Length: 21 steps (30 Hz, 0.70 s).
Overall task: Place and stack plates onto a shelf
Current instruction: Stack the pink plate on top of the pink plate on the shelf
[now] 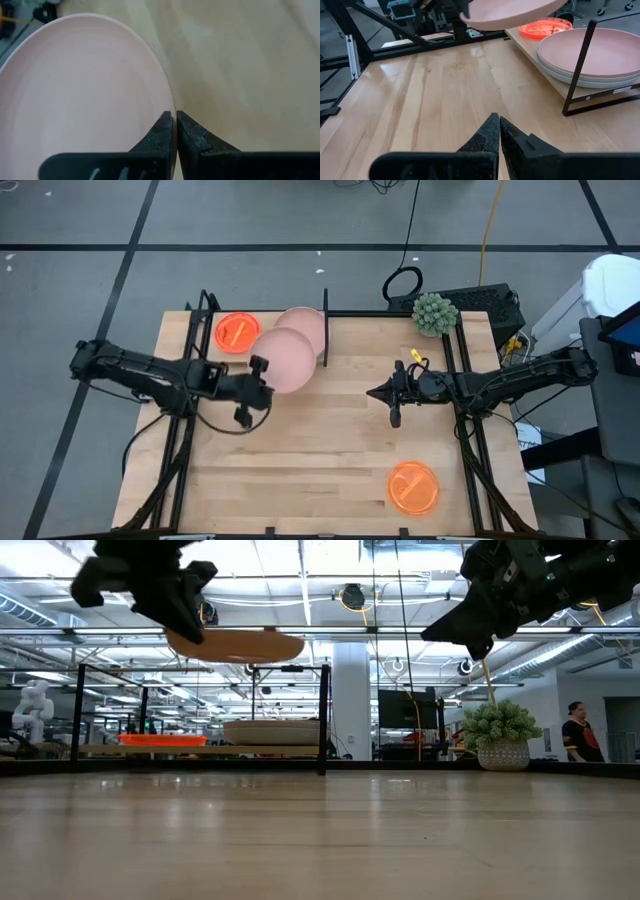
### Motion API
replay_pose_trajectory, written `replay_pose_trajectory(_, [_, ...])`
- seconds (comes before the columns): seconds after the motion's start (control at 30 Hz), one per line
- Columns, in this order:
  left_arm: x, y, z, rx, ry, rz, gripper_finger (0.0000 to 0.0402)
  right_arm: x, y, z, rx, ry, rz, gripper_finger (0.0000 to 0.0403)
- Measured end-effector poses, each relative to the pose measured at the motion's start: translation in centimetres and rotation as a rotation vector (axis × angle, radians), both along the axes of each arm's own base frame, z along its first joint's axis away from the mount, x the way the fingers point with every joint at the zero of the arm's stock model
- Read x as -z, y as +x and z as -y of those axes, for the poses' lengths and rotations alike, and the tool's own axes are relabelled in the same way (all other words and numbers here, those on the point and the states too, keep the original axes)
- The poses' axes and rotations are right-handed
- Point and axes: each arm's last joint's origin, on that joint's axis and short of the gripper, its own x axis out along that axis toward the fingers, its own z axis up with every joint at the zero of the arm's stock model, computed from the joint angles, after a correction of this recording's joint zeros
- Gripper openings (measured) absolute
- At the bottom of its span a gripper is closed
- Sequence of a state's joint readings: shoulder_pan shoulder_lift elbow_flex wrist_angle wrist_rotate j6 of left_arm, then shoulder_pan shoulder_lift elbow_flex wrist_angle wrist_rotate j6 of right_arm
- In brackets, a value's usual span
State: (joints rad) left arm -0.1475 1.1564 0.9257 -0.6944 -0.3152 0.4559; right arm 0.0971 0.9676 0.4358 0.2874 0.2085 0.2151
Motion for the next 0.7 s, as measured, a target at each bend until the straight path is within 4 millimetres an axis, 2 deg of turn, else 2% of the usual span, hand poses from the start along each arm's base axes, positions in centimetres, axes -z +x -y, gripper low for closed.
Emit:
replay_pose_trajectory(0.2, [-0.1, 0.3, -2.9, -0.025, -0.019, -0.001, 0.0010, 0.0, 0.0, 0.0, 0.000, 0.000, -0.002, 0.0000])
replay_pose_trajectory(0.7, [-0.9, 0.2, -9.7, -0.050, -0.088, 0.131, 0.0011, 0.0, 0.0, 0.0, 0.000, 0.000, -0.002, 0.0000])
